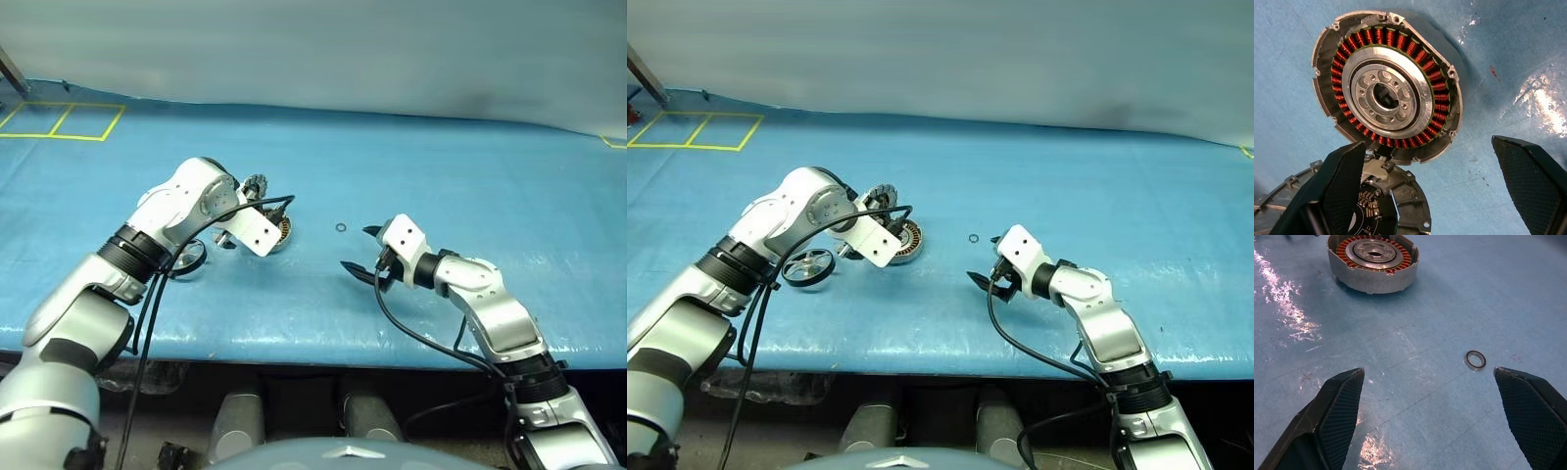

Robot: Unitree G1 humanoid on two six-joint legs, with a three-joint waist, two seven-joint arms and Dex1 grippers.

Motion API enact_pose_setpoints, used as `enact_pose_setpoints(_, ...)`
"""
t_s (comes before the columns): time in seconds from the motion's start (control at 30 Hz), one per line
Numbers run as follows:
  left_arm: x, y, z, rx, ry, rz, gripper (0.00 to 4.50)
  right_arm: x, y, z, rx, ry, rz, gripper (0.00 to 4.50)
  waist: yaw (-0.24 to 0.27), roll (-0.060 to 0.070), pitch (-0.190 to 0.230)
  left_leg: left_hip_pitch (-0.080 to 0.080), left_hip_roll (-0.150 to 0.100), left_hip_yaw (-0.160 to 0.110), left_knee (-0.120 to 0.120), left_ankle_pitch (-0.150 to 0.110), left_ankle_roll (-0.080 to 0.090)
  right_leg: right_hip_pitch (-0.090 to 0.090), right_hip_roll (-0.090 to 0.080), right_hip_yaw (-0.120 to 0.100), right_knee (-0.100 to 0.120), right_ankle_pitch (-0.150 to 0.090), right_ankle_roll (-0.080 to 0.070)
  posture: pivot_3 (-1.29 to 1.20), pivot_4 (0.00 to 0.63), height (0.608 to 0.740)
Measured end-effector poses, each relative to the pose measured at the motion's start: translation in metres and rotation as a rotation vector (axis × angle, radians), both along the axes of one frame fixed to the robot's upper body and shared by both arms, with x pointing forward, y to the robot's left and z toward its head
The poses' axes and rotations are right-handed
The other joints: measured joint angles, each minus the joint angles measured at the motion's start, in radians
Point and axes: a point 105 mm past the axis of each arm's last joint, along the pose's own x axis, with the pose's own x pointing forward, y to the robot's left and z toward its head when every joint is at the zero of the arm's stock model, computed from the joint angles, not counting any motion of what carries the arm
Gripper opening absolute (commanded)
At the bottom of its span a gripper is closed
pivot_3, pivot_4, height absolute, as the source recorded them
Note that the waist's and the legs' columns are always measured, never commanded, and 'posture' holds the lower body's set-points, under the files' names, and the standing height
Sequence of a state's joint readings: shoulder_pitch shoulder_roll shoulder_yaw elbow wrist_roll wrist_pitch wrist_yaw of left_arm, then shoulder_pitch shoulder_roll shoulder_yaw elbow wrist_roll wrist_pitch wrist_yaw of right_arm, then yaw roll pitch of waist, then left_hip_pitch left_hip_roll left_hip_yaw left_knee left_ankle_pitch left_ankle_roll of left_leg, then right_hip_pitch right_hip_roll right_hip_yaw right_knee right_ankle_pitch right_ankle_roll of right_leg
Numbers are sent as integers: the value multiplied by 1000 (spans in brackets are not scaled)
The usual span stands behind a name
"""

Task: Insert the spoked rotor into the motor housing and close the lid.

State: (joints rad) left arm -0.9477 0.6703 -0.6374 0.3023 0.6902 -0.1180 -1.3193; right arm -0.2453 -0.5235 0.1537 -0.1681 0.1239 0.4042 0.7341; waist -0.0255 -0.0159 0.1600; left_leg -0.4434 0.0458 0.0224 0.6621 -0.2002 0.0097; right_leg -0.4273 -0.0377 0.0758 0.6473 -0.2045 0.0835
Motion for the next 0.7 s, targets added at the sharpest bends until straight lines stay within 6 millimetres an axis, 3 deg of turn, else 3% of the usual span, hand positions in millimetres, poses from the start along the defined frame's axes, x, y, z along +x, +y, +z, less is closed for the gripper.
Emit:
enact_pose_setpoints(0.3, -5, 2, -3, 37, 53, -9, 4500, 0, 2, -1, 2, 0, -2, 4470, 0, 0, 0, 0, 0, 0, 0, 0, 0, 0, 0, 0, 0, 0, 0, 0, 150, 740)
enact_pose_setpoints(0.33, -5, 2, -4, 40, 60, -9, 4318, 0, 2, -1, 3, 0, -4, 4492, 0, 0, 0, 0, 0, 0, 0, 0, 0, 0, 0, 0, 0, 0, 0, 0, 150, 740)
enact_pose_setpoints(0.37, -5, 1, -4, 42, 64, -9, 4119, 0, 2, -2, 3, 0, -5, 4500, 0, 0, 0, 0, 0, 0, 0, 0, 0, 0, 0, 0, 0, 0, 0, 0, 150, 740)
enact_pose_setpoints(0.7, 4, -17, -3, 26, 80, -26, 4119, -1, 6, -3, 9, 0, -1, 4500, -1, 0, 0, 0, 0, 0, 1, 0, 0, 0, 0, 0, 0, 0, 0, 0, 150, 740)
